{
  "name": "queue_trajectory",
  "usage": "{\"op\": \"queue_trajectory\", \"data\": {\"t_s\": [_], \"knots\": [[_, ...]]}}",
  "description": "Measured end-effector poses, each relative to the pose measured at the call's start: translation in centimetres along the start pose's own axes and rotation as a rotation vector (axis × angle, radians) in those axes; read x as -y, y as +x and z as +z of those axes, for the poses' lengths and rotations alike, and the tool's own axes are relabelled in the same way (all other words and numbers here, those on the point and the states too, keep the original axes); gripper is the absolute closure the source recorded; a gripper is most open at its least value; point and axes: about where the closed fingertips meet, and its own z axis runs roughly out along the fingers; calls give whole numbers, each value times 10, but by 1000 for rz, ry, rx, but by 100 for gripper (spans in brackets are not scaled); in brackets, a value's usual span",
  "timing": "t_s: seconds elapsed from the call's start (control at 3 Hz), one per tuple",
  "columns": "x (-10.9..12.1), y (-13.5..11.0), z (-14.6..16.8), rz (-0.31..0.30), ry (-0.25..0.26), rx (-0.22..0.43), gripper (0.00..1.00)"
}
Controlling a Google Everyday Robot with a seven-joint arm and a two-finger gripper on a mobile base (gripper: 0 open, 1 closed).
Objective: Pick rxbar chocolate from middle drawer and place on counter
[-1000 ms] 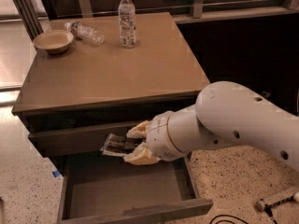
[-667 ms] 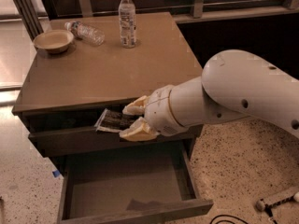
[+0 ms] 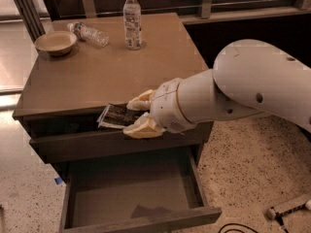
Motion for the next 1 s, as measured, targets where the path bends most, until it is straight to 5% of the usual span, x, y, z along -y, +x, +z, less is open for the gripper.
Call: {"op": "queue_trajectory", "data": {"t_s": [0.33,1.0], "knots": [[2,0,-1,6,9,-6,100],[77,20,27,5,34,43,100]]}}
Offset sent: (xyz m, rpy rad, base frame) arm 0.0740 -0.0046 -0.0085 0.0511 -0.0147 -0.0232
